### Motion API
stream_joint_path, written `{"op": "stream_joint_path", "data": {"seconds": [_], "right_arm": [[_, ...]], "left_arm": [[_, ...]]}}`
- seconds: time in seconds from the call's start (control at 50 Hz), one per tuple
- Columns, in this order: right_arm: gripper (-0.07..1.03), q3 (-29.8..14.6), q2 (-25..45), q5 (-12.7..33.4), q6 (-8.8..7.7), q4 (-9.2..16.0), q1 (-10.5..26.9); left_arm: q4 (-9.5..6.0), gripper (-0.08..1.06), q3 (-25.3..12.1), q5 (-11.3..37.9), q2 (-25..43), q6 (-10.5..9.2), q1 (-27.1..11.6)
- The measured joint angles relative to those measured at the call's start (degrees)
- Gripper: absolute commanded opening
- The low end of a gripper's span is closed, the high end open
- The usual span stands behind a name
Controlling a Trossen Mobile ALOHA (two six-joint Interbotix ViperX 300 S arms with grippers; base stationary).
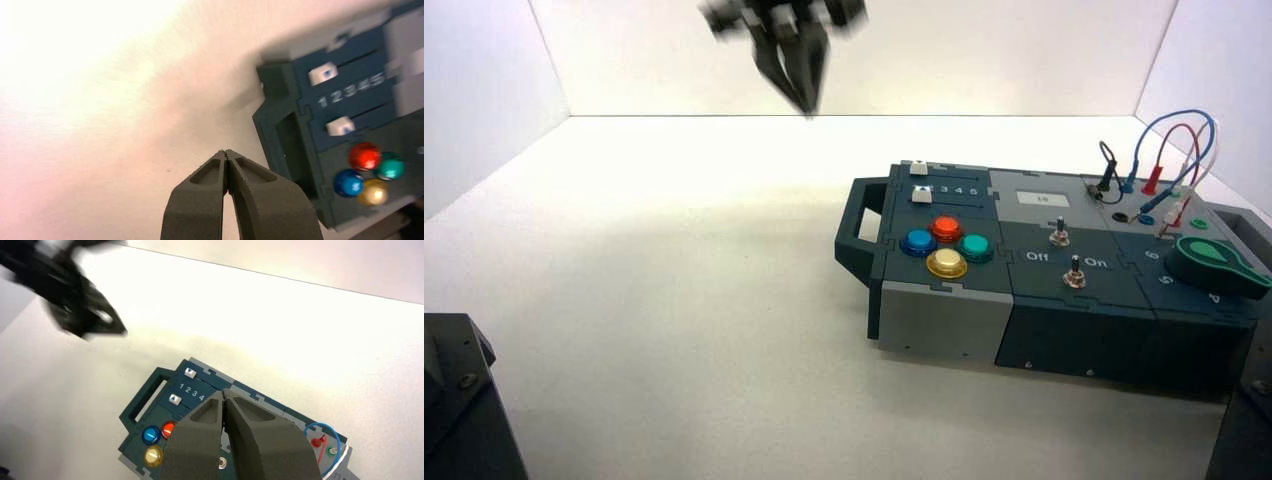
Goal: Move the box to the right.
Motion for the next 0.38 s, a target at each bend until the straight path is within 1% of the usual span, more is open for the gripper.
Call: {"op": "stream_joint_path", "data": {"seconds": [0.06, 0.18, 0.2, 0.26, 0.38], "right_arm": [[-0.02, 0.0, -0.09, 0.0, -0.09, 0.0, 0.09], [-0.02, 0.0, 0.0, 0.0, -0.26, 0.0, 0.18], [-0.02, 0.0, 0.0, 0.0, -0.44, 0.0, 0.18], [-0.02, 0.0, 0.18, 0.0, -0.88, -0.09, 0.18], [-0.02, 0.35, 0.26, 0.0, -1.14, -0.09, 0.18]], "left_arm": [[0.09, -0.03, 1.76, -0.62, -4.66, -0.09, 0.26], [0.0, -0.03, 4.48, -1.23, -12.39, -1.49, 0.18], [0.0, -0.03, 4.57, -1.23, -12.57, -1.58, 0.18], [0.0, -0.03, 6.33, -1.58, -16.17, -2.46, 0.18], [-0.09, -0.03, 8.44, -2.02, -19.16, -2.99, 0.18]]}}
